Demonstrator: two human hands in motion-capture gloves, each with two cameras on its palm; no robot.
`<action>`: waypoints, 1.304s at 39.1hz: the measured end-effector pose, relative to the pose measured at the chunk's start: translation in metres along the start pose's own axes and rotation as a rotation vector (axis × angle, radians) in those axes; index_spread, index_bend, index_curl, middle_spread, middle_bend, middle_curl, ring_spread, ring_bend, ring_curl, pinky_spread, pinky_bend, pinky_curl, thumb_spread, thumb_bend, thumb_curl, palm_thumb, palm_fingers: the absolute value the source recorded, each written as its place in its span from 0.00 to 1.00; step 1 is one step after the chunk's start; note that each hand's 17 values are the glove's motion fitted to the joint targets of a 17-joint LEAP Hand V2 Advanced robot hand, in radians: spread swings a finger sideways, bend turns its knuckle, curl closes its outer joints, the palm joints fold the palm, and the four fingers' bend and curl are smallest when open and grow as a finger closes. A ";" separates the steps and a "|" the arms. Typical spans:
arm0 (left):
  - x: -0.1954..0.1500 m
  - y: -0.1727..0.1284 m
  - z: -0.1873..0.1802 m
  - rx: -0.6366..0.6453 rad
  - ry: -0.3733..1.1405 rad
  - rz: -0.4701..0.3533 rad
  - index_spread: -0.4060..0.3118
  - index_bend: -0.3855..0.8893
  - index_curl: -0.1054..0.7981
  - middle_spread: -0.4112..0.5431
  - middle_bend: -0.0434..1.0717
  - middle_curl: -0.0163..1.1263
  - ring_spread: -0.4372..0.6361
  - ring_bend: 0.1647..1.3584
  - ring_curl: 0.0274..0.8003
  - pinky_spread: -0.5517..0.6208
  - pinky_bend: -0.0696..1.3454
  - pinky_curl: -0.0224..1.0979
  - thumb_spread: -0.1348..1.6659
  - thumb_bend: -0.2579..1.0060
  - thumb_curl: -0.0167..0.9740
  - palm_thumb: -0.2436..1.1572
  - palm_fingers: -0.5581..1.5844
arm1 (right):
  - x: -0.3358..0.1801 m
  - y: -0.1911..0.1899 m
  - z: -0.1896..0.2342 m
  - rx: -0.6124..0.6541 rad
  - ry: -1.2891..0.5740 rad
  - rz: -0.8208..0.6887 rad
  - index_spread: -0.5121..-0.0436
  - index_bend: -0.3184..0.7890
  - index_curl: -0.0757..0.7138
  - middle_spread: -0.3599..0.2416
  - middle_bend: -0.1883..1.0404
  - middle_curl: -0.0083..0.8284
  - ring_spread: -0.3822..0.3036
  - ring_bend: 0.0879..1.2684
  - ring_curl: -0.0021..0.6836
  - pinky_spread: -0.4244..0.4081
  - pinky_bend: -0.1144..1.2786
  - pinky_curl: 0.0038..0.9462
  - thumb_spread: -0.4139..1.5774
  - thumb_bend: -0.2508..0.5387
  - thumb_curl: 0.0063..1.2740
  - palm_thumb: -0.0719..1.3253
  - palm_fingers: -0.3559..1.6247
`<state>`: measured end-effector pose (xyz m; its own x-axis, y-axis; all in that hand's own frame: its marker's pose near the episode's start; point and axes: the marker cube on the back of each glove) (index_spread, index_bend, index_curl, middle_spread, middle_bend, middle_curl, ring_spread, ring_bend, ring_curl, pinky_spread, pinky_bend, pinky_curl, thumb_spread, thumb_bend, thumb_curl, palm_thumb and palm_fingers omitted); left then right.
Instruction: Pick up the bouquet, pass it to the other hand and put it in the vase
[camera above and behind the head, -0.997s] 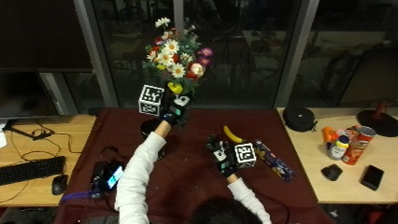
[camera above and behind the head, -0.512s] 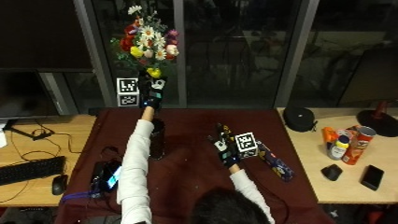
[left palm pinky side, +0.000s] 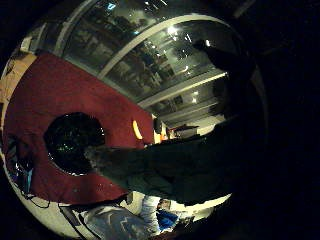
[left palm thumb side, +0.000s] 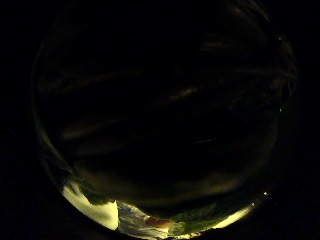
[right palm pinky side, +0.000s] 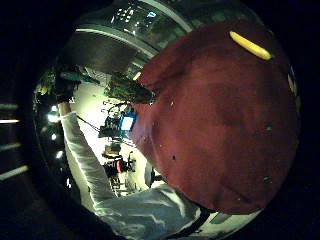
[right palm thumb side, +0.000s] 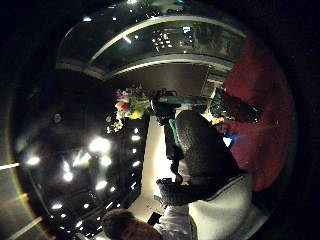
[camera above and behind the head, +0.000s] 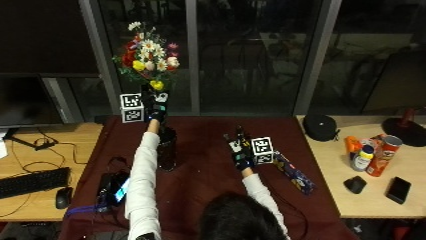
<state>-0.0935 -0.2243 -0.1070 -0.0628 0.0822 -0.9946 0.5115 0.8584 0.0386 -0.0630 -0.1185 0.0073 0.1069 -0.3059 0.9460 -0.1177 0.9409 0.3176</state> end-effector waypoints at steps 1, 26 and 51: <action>-0.004 -0.001 0.000 -0.006 0.001 -0.002 0.16 0.56 0.77 0.15 0.56 0.52 0.10 0.34 0.61 0.24 0.32 0.45 0.20 0.18 0.82 0.89 0.83 | 0.000 -0.001 -0.001 0.007 -0.003 0.007 0.22 0.40 0.41 0.46 0.30 0.42 0.58 0.25 0.45 0.75 0.39 0.35 0.78 0.26 0.35 0.40 0.17; -0.058 -0.010 0.007 -0.005 -0.005 -0.026 0.16 0.53 0.81 0.15 0.54 0.53 0.10 0.31 0.62 0.24 0.31 0.45 0.21 0.18 0.84 0.89 0.83 | 0.009 -0.007 -0.008 0.063 0.012 0.073 0.21 0.40 0.37 0.49 0.31 0.40 0.60 0.26 0.44 0.74 0.38 0.35 0.78 0.29 0.32 0.37 0.17; -0.229 0.055 -0.036 -0.527 -0.373 -0.273 0.72 0.34 0.38 0.81 0.16 0.28 0.85 0.18 0.41 0.89 0.21 0.34 0.51 0.17 0.49 0.44 0.14 | 0.060 0.005 -0.024 0.017 0.070 0.146 0.25 0.44 0.42 0.53 0.31 0.39 0.61 0.24 0.42 0.74 0.33 0.34 0.80 0.30 0.32 0.44 0.20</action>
<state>-0.0819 -0.1781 0.1260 0.2165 -0.2692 -0.9385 0.0298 0.9626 -0.2692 -0.0340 -0.1284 0.0645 0.1555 -0.1550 0.9756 -0.1537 0.9718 0.1789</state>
